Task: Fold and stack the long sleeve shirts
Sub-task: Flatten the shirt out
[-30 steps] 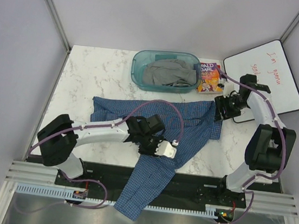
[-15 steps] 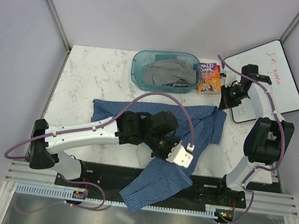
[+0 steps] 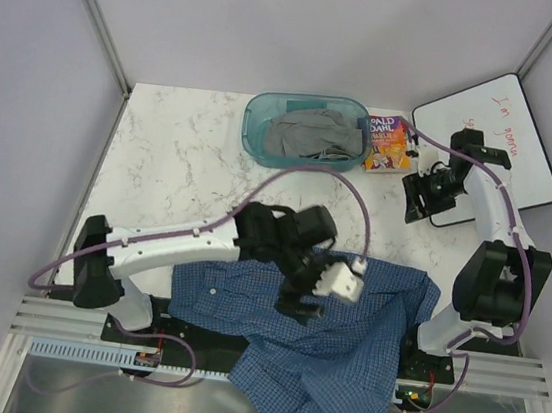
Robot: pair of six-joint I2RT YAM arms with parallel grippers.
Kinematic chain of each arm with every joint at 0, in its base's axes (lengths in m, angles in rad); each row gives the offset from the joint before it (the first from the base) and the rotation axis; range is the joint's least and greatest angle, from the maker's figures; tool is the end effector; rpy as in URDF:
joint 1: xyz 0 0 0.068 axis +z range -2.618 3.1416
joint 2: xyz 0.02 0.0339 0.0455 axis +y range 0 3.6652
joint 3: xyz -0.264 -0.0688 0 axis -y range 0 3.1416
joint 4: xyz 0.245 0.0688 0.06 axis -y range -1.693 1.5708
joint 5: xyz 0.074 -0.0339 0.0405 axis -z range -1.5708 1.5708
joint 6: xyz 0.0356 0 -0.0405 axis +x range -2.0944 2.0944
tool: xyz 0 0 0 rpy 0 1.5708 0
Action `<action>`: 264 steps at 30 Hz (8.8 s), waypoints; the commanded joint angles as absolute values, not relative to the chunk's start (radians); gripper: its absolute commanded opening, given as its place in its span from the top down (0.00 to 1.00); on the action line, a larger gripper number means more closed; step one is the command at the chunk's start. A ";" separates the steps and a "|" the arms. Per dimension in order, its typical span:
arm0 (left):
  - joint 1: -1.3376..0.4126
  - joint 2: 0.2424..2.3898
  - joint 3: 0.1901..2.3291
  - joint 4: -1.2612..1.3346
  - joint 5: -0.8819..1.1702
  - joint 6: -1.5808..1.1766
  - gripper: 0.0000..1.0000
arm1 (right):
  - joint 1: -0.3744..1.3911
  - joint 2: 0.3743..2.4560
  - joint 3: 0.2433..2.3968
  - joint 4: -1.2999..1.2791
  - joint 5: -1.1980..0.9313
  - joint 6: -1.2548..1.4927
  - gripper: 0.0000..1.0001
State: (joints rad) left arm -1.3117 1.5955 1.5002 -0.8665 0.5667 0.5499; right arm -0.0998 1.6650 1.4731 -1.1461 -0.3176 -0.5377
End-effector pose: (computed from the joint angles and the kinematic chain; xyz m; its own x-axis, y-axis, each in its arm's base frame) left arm 0.0675 -0.3293 0.3285 0.2881 0.6338 -0.7178 0.8722 -0.4831 -0.0765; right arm 0.3212 -0.0210 0.2836 -0.8433 -0.4045 -0.3538 -0.4761 0.8677 0.1428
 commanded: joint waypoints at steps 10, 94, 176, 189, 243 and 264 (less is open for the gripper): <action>-0.469 1.350 0.960 -0.896 0.376 0.755 0.21 | 0.126 1.519 1.143 -1.206 -0.287 -0.796 0.40; -0.531 1.333 1.575 -0.684 0.206 0.604 0.98 | 0.308 1.270 0.972 -0.735 -0.721 -0.546 0.36; -0.146 1.950 1.525 -0.557 0.130 0.859 0.86 | 0.120 1.617 1.411 -0.314 -0.333 -0.339 1.00; -0.123 1.332 0.968 -0.869 0.412 1.067 0.44 | 0.121 1.608 1.387 -0.313 -0.301 -0.336 1.00; -0.291 1.331 0.876 -0.884 0.319 1.115 0.71 | 0.150 1.677 1.456 -0.453 -0.238 -0.385 0.97; -0.422 1.160 0.797 -1.224 0.317 1.194 0.90 | 0.150 1.718 1.532 -0.466 -0.225 -0.393 0.97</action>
State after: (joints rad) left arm -0.4202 1.2125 0.6113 -1.0134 0.1917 1.1496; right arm 0.1467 1.7035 1.4803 -0.4816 -0.2325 -0.3851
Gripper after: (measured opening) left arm 0.099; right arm 0.033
